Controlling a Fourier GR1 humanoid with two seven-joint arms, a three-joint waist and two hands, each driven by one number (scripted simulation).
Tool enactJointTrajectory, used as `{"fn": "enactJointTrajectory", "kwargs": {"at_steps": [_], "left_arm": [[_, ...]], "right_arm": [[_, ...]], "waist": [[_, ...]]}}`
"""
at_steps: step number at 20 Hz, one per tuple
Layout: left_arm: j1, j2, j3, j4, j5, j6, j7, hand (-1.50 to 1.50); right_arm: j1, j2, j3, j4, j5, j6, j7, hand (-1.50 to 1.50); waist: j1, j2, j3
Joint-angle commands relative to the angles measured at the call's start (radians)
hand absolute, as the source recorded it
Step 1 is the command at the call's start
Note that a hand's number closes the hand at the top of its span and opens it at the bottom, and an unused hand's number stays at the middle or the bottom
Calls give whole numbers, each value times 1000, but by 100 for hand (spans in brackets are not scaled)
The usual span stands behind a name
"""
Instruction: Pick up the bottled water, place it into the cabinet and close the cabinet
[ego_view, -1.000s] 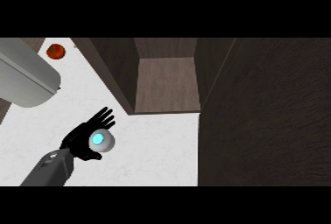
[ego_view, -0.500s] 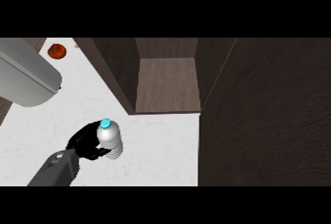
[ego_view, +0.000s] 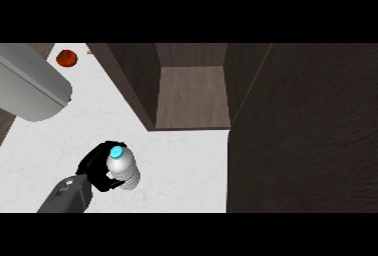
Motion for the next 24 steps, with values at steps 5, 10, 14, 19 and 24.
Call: {"fn": "enactJointTrajectory", "kwargs": {"at_steps": [5, 10, 14, 19, 24], "left_arm": [[114, -17, 174, -90, 133, 254, -236, 150], [150, -88, 177, -154, 190, 252, -243, 150], [199, -104, 152, -278, 250, 238, -132, 150], [308, -146, 99, -476, 299, 272, -21, 150], [382, -182, -96, -733, 384, 418, 91, 150]], "right_arm": [[14, 17, 9, -2, 17, -21, -10, -150], [-41, 11, -21, 2, -21, -36, 41, -150], [1, 26, 47, 10, 48, -34, -17, -150], [37, 27, 102, 3, 107, -48, -45, -150], [6, -14, 49, -38, 15, -38, 37, -150]], "waist": [[33, -9, 2], [24, -7, 3], [23, -10, 4], [23, -11, 4], [28, -13, 5]]}}
